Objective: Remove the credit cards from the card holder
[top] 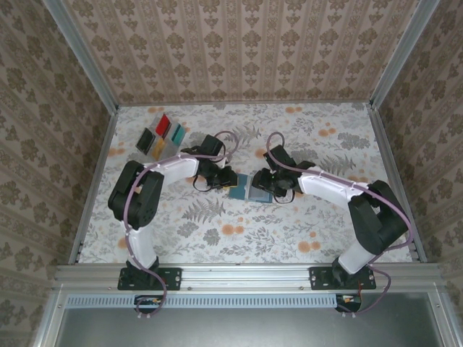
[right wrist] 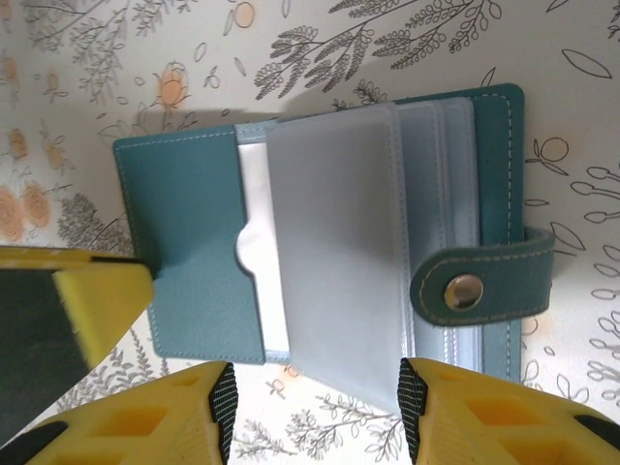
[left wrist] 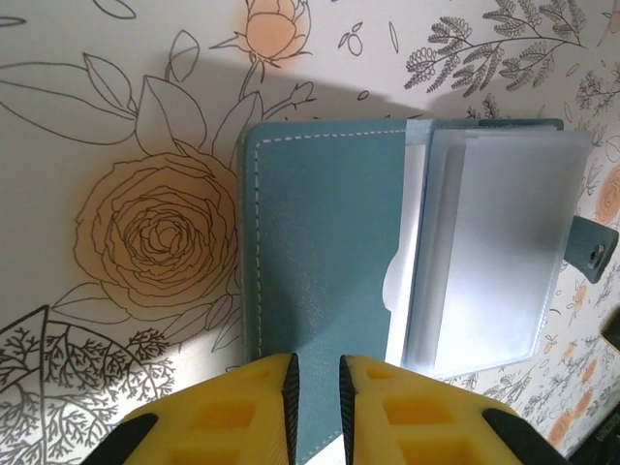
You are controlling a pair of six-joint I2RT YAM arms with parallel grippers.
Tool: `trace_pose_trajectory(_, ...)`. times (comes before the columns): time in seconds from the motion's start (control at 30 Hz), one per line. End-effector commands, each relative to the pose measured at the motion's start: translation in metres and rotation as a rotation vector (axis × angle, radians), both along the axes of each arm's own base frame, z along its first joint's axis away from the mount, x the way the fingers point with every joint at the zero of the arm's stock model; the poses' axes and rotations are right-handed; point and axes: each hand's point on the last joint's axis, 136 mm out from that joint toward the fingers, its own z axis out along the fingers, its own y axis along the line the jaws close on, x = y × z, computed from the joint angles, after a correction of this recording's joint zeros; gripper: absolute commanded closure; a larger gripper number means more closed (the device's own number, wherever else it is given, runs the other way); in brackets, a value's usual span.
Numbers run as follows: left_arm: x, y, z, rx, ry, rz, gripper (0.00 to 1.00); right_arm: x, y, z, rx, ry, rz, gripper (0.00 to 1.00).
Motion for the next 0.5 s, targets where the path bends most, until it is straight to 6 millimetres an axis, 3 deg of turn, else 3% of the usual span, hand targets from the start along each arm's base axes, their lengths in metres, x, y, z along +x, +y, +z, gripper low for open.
trace_pose_trajectory(0.0, -0.004, 0.0, -0.013, 0.016, 0.032, 0.001, 0.79, -0.016, -0.009, -0.003, -0.037, 0.036, -0.003, 0.49)
trace_pose_trajectory(0.23, -0.006, 0.003, -0.021, 0.038, 0.046, -0.001, 0.82, -0.025, -0.009, -0.024, -0.065, 0.098, -0.001, 0.46)
trace_pose_trajectory(0.47, -0.006, 0.005, -0.023, 0.048, 0.046, -0.005, 0.83, -0.015, 0.003, -0.024, -0.043, 0.098, 0.016, 0.47)
